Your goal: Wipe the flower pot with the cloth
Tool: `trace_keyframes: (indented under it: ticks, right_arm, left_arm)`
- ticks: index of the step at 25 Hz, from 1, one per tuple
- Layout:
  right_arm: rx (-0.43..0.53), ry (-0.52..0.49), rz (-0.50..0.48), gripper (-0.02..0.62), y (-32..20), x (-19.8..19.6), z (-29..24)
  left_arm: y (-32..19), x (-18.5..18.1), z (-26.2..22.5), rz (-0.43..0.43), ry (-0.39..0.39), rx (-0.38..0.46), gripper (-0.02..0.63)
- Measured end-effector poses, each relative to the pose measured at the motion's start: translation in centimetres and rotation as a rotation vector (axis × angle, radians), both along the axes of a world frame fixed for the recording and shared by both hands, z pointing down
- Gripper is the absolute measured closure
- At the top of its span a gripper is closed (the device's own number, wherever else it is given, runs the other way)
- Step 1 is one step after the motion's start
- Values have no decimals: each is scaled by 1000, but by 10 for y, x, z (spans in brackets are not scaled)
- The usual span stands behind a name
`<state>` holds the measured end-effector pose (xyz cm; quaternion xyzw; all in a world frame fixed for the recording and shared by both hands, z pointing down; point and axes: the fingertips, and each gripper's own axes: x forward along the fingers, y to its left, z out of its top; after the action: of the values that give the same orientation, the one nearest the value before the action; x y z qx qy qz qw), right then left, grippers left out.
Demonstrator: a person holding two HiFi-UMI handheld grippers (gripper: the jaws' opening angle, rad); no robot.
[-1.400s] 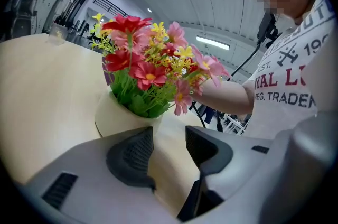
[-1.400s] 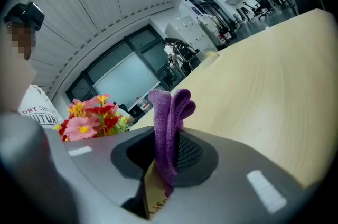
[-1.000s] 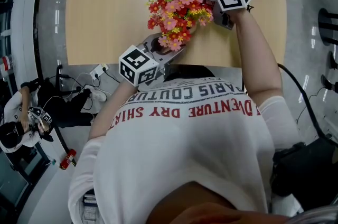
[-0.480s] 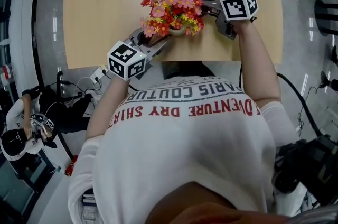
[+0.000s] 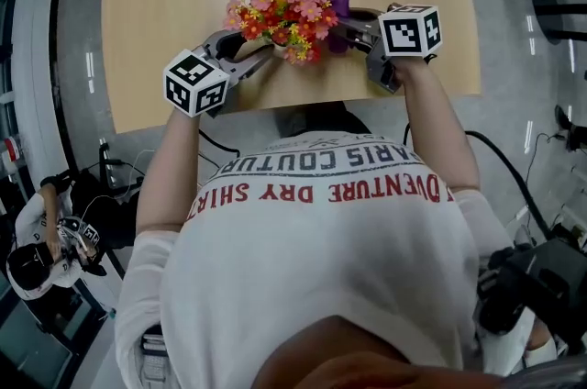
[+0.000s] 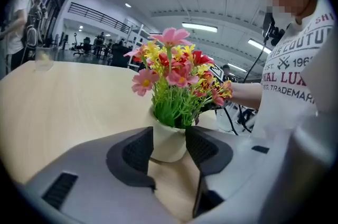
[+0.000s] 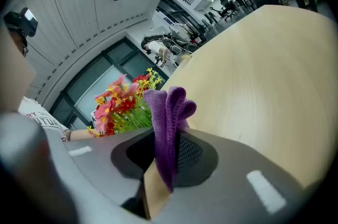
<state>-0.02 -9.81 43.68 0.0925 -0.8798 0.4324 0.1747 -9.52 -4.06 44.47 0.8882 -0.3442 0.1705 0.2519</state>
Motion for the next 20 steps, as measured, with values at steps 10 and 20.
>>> trace_keyframes:
  ticks: [10,20]
  right_arm:
    - [-7,-99,101,532,-15,3,-24]
    - [9,144,108,532,-16,-1,29]
  left_arm:
    - [0,3,-2,97,-41,14,413]
    - [2,3,0,99,-12,11,413]
